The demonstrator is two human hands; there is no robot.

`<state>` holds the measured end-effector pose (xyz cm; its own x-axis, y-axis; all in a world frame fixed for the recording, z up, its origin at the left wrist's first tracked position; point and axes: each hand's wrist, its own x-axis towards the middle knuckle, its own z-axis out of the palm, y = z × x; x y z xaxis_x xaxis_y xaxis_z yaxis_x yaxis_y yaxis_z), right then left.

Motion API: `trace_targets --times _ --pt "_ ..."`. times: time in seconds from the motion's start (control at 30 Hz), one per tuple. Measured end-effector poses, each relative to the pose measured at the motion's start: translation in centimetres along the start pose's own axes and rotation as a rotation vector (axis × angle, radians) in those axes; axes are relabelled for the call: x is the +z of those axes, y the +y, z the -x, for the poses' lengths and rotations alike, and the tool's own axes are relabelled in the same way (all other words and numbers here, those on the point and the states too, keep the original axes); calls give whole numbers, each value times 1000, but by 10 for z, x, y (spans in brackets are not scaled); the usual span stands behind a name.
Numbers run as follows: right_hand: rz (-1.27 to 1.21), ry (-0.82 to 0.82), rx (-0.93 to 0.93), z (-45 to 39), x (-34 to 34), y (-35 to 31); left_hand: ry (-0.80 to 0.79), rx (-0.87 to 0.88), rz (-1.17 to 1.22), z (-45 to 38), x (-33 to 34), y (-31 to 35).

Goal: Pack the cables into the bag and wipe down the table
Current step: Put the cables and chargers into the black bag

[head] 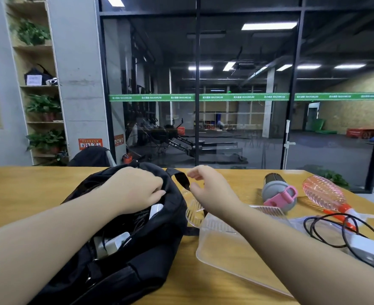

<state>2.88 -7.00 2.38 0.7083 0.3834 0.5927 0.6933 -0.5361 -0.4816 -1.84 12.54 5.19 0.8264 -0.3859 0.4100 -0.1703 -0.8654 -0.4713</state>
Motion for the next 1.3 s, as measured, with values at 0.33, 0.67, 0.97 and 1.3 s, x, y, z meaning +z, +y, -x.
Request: trace_targets --times 0.33,0.67,0.97,1.3 --pt "156 61 60 52 -61 39 252 106 248 -44 -17 91" --pt "298 103 336 122 -146 111 168 100 503 -100 -33 202" --pt "378 -20 608 163 -193 163 -37 168 571 -144 -56 271" --pt "366 -247 700 171 -207 177 -542 110 568 -198 -60 305"
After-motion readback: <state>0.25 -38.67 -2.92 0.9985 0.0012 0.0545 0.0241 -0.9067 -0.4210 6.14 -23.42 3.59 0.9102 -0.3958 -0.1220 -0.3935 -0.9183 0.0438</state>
